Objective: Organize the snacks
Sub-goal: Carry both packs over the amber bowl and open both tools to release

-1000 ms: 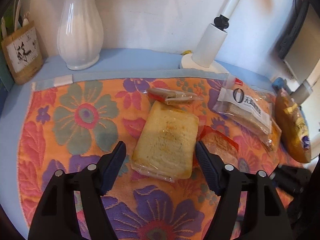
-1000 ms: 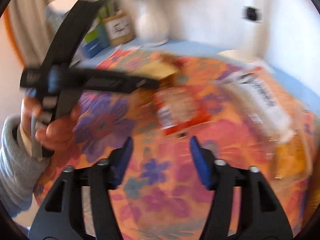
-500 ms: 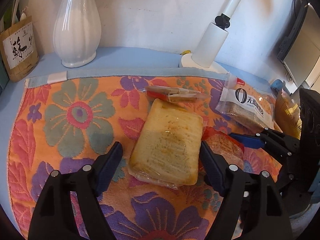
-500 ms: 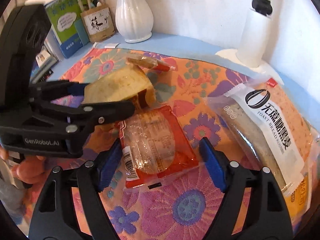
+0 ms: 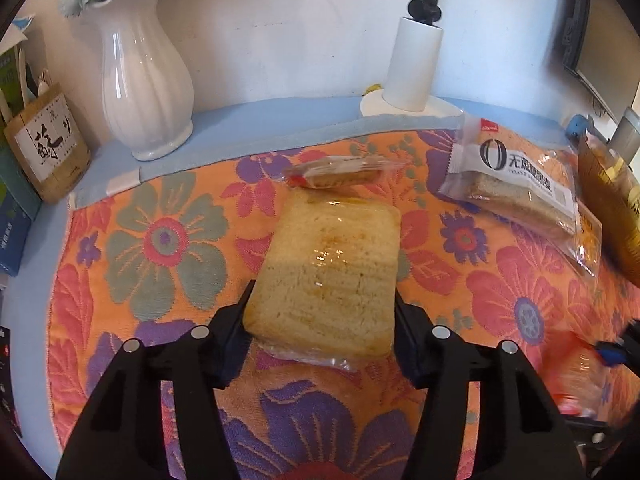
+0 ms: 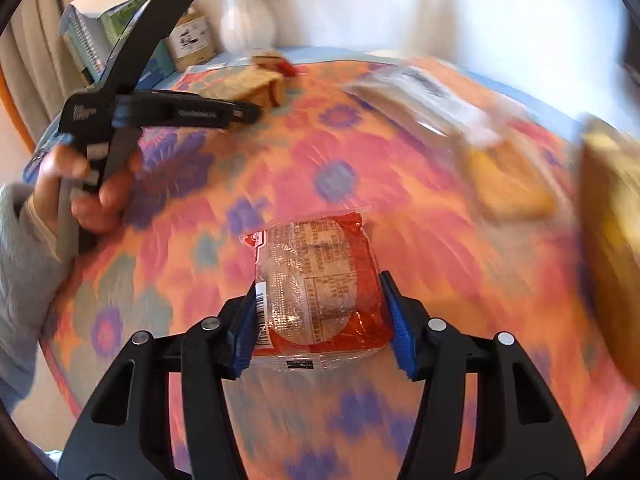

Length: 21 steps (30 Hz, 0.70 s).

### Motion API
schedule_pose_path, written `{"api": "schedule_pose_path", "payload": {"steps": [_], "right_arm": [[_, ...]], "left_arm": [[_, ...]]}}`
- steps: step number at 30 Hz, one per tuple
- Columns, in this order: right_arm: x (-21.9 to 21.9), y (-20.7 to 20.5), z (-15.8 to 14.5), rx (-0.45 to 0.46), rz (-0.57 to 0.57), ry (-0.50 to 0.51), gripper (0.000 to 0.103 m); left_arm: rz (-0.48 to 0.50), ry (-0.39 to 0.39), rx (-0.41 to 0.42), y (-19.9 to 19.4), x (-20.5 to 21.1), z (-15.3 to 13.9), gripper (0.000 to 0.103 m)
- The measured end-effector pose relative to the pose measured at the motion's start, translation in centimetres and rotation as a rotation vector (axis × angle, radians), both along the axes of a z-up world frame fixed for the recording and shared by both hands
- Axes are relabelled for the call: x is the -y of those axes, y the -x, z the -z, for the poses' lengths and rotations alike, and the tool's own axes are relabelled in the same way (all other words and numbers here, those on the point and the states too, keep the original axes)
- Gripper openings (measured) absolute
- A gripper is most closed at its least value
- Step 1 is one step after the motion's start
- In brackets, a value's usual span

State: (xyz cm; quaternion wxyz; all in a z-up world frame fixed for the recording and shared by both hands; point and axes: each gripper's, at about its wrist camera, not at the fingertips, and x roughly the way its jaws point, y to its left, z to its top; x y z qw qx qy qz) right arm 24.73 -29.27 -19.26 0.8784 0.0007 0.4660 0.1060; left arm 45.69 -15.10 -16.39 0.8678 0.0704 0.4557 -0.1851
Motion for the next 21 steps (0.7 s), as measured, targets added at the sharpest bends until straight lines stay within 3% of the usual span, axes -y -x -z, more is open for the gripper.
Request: {"api": "schedule_pose_path", "payload": {"steps": [5, 9, 13, 21], "right_arm": [[2.9, 6.2, -0.2, 0.023, 0.112, -0.010, 0.056], [5.1, 9.7, -0.3, 0.034, 0.195, -0.053, 0.056], [6.9, 12.2, -1.2, 0.068, 0.244, -0.098, 0.056], [10.9, 15.7, -5.1, 0.180, 0.331, -0.126, 0.056]], "left_arm": [[0.024, 0.034, -0.027, 4.5, 0.3, -1.3, 0.055], [0.085, 0.135, -0.035, 11.0, 1.4, -2.8, 0.054], [0.134, 0.179, -0.031, 15.0, 3.9, -4.3, 0.054], [0.259, 0.251, 0.034, 18.3, 9.1, -8.9, 0.054]]}}
